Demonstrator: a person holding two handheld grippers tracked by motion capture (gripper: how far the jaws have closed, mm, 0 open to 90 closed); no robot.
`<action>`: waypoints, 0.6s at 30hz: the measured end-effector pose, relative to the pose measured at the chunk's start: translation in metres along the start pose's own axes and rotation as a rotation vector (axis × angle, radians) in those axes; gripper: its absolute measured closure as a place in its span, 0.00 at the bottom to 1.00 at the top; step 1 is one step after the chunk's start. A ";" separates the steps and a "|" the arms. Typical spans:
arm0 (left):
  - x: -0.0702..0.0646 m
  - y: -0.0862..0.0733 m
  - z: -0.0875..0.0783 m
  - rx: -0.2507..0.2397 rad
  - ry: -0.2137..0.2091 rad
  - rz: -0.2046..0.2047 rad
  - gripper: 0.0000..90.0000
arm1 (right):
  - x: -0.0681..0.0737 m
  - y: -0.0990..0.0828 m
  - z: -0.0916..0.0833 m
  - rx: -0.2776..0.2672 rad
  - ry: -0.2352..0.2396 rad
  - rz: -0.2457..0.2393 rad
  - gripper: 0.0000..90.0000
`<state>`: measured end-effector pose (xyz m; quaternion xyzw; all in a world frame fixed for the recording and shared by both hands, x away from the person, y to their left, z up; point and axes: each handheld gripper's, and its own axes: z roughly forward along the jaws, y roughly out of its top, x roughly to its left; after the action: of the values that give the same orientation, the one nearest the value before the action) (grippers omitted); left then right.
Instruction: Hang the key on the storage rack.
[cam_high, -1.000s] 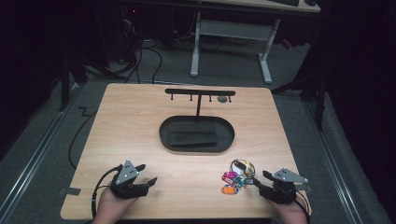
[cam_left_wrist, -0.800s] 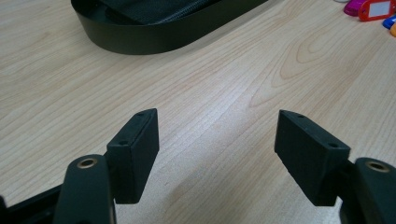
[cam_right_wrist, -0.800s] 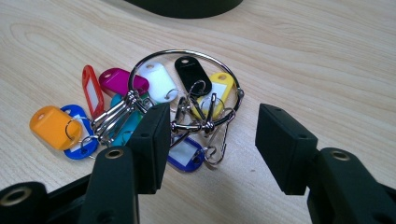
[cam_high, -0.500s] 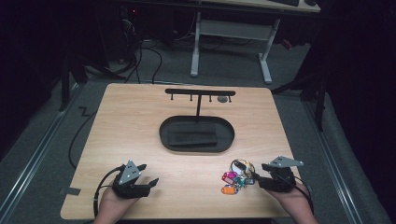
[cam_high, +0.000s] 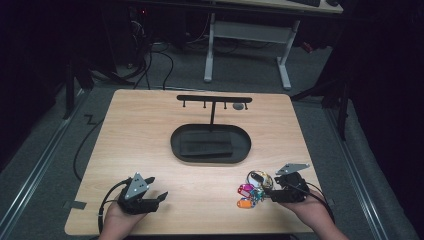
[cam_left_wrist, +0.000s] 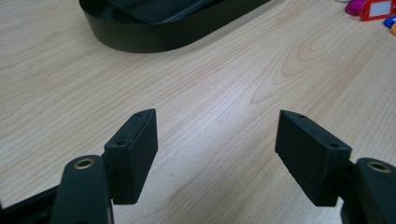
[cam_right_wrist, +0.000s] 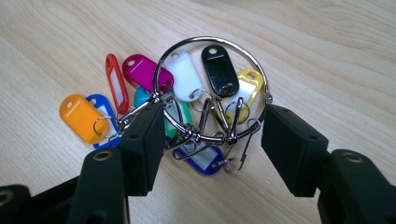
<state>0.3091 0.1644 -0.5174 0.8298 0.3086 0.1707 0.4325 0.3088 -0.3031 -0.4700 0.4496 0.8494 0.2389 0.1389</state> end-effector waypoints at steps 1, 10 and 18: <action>0.000 0.000 0.000 0.000 0.000 0.000 0.34 | 0.000 0.000 0.000 0.000 0.000 0.000 0.44; -0.004 0.001 0.003 0.020 -0.029 0.023 0.34 | 0.004 0.021 -0.011 0.088 0.015 -0.021 0.43; -0.004 0.001 0.000 0.019 -0.024 0.028 0.34 | 0.020 0.039 -0.008 0.190 0.020 -0.134 0.44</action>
<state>0.3066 0.1608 -0.5167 0.8400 0.2933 0.1640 0.4259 0.3217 -0.2701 -0.4425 0.4003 0.8978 0.1519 0.1028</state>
